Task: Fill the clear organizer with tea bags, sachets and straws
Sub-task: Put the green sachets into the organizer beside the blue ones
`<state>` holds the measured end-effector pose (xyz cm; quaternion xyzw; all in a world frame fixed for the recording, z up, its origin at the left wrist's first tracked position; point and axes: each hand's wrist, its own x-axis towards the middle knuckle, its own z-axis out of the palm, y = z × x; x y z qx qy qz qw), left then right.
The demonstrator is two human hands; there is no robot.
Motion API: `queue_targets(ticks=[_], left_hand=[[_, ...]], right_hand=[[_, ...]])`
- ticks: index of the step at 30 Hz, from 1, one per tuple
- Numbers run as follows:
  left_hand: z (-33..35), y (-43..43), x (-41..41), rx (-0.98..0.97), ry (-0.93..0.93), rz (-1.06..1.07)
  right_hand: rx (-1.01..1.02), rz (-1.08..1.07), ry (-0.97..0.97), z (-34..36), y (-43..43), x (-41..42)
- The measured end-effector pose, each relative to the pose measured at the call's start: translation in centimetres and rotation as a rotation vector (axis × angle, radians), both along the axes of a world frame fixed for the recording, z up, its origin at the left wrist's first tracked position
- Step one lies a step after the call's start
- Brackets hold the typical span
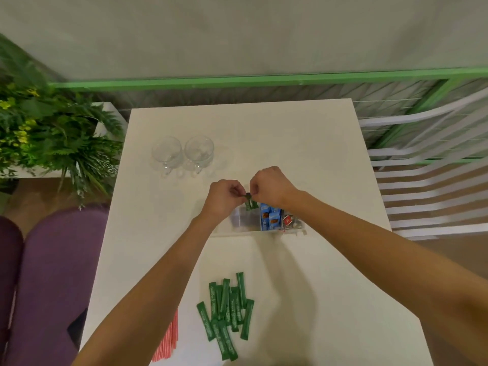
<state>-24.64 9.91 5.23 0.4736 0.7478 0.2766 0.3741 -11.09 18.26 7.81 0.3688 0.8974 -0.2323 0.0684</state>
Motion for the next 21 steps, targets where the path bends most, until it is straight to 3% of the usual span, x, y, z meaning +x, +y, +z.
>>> queue_targets(ticks=[10, 16, 21], left_hand=[[-1.7, 0.7, 0.9, 0.003, 0.178, -0.151], [-2.6, 0.1, 1.2, 0.017, 0.343, -0.181], [-2.3, -0.9, 1.0, 0.09, 0.337, -0.158]], right_hand=[[0.062, 0.047, -0.217, -1.8, 0.3, -0.3], [0.025, 0.018, -0.167, -1.9, 0.4, 0.1], [0.023, -0.018, -0.003, -0.5, 0.2, 1.3]])
